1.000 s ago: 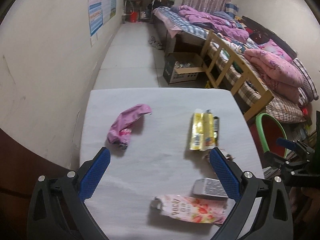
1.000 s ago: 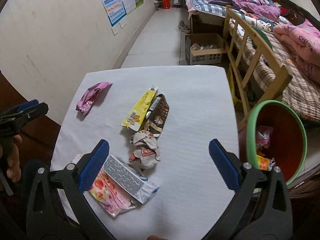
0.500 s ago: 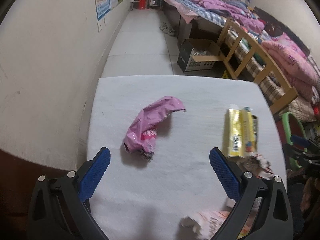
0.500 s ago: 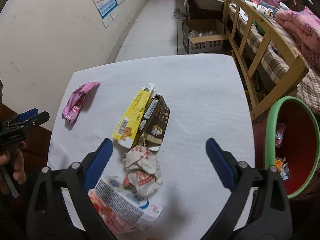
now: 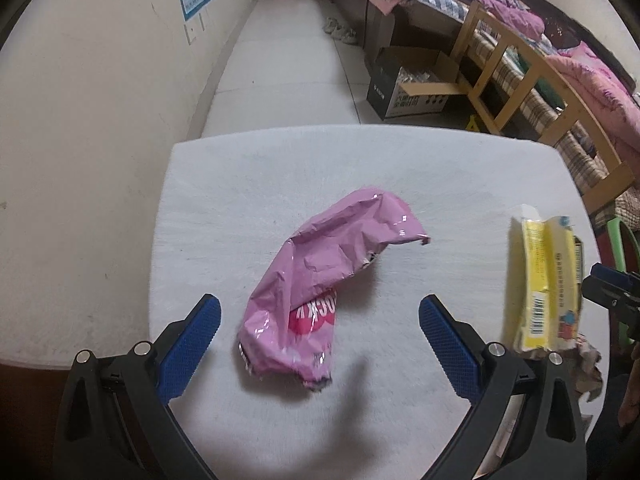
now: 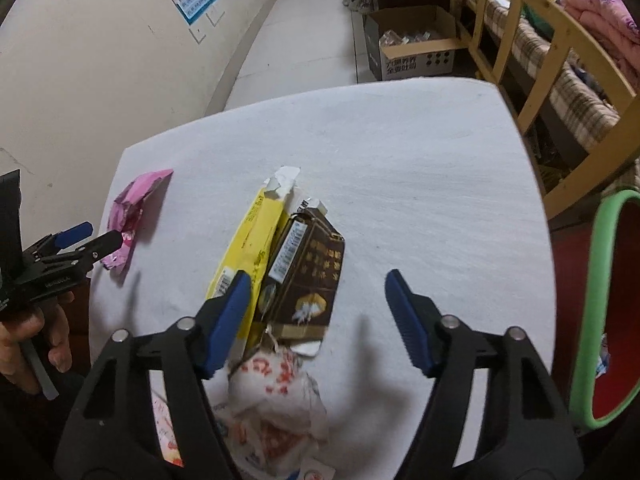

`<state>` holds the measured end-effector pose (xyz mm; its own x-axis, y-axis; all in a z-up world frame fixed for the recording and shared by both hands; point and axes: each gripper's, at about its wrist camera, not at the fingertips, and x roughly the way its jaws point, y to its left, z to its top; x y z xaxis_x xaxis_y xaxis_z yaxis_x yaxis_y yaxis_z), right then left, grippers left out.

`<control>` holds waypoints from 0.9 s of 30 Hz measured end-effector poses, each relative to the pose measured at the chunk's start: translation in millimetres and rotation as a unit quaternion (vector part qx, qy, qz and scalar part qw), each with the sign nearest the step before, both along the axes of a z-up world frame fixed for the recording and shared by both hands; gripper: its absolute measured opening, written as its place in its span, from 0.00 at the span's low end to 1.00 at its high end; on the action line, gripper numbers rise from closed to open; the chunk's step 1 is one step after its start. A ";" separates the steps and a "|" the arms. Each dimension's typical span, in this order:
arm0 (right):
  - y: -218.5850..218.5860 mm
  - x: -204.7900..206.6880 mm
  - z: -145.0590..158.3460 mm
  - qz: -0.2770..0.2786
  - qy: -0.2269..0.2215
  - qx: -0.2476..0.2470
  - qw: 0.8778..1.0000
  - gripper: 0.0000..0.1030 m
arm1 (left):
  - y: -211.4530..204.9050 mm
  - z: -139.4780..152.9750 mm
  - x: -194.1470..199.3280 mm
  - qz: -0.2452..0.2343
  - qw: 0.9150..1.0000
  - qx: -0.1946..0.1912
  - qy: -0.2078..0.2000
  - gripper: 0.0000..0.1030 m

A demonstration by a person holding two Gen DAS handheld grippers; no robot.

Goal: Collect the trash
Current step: 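Grasp the brown chocolate box with the right tool while the left tool grasps the pink wrapper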

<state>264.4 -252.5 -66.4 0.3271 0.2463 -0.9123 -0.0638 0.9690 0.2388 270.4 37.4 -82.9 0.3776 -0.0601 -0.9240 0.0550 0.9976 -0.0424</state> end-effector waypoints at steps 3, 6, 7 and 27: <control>1.2 5.5 -7.5 -0.006 0.009 0.016 1.000 0.63 | -0.1 -9.6 4.5 0.002 1.000 0.002 0.007 0.92; 5.1 9.3 -6.8 -0.004 0.004 0.033 0.999 0.63 | -0.9 -15.5 8.6 0.002 1.000 -0.001 0.010 0.91; 5.2 9.6 -5.3 -0.007 0.001 0.030 1.000 0.63 | -1.5 -16.4 9.9 0.002 1.000 -0.002 0.010 0.91; -0.5 13.1 -14.3 -0.017 0.020 0.026 0.999 0.51 | 5.5 -36.4 12.1 -0.002 1.000 0.005 0.021 0.84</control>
<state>277.4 -253.0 -80.7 0.3002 0.2826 -0.9110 -0.0215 0.9569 0.2897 282.5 42.9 -119.3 0.3377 -0.0530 -0.9397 0.0576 0.9977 -0.0356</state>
